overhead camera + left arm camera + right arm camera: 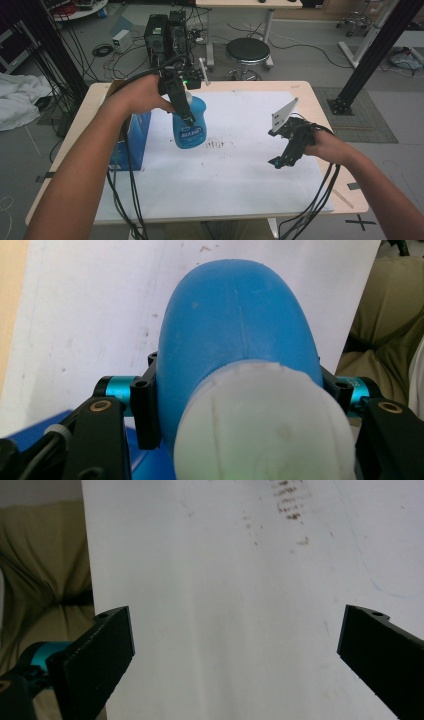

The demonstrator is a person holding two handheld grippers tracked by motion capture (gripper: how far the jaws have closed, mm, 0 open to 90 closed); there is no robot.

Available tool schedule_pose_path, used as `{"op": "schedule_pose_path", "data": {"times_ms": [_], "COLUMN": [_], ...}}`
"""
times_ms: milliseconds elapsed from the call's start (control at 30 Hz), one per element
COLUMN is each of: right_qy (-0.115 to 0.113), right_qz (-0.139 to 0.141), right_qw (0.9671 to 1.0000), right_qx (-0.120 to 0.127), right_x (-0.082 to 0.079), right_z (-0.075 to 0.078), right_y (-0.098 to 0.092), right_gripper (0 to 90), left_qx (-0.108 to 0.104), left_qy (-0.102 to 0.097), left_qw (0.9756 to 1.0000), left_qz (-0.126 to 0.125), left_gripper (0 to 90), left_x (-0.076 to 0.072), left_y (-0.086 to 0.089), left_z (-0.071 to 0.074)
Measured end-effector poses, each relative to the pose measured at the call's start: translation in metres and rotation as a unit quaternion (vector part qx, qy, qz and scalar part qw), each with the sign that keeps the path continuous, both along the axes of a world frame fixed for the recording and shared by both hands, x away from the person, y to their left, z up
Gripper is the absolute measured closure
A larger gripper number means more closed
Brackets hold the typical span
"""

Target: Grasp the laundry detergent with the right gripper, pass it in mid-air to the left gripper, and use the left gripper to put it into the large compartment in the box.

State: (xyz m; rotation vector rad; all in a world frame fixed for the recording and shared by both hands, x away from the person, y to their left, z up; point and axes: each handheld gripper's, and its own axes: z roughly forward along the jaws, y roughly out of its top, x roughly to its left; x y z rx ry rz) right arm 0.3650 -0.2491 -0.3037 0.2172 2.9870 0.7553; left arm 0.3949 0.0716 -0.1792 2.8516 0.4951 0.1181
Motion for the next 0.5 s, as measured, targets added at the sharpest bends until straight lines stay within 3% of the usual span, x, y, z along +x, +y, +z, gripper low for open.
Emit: {"op": "schedule_pose_path", "data": {"times_ms": [67,167,500], "right_qy": [-0.015,-0.015,-0.019], "right_qz": [0.006,0.001,-0.008], "right_qw": [0.9997,0.9994,0.9996], "right_qx": [-0.020,-0.030,-0.020], "right_x": [-0.003,-0.004,-0.003], "right_z": [0.003,0.007,0.013], "right_y": [-0.007,-0.017,-0.035], "right_gripper": [1.3,1.4,1.4], "left_qx": [-0.006,-0.013,-0.027], "left_qy": [-0.002,-0.006,-0.017], "left_qw": [0.9999,0.9992,0.9969], "left_qz": [0.015,0.037,0.072], "left_gripper": [37.6,37.6,37.6], "left_x": [0.001,0.003,0.002], "left_y": [0.007,0.017,0.049], "left_z": [0.006,0.016,0.050]}}
